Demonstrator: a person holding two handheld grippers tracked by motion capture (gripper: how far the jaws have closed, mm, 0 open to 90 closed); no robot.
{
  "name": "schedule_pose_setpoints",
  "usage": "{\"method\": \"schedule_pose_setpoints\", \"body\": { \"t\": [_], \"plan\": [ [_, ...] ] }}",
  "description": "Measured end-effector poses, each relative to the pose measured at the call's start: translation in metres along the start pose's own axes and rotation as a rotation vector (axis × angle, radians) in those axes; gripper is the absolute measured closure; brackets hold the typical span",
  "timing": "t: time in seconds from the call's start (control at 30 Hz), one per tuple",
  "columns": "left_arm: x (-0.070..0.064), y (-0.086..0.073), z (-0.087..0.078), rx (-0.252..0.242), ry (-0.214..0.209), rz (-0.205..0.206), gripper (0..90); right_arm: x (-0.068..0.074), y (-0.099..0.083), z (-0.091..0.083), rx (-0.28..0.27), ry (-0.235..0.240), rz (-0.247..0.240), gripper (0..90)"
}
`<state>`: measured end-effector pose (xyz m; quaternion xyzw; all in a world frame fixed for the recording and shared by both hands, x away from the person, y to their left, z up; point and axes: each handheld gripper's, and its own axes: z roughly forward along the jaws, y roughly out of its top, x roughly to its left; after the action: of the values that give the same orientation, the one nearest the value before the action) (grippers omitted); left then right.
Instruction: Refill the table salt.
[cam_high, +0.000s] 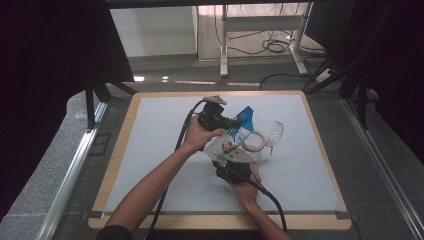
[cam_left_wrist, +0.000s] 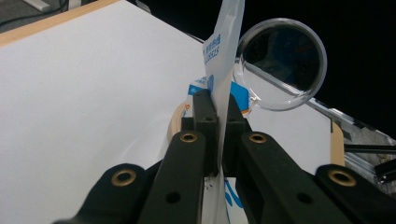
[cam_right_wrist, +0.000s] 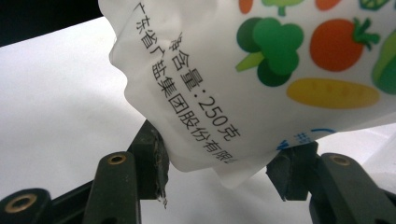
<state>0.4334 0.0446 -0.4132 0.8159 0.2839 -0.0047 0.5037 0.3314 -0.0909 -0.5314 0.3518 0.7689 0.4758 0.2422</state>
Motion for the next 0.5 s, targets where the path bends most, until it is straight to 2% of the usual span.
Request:
{"method": "schedule_pose_setpoints", "body": {
  "t": [0.5],
  "plan": [
    [0.0050, 0.0005, 0.0046, 0.027, -0.004, -0.004, 89.6, 0.0018, -0.0015, 0.0011, 0.001, -0.003, -0.012, 48.1]
  ]
}}
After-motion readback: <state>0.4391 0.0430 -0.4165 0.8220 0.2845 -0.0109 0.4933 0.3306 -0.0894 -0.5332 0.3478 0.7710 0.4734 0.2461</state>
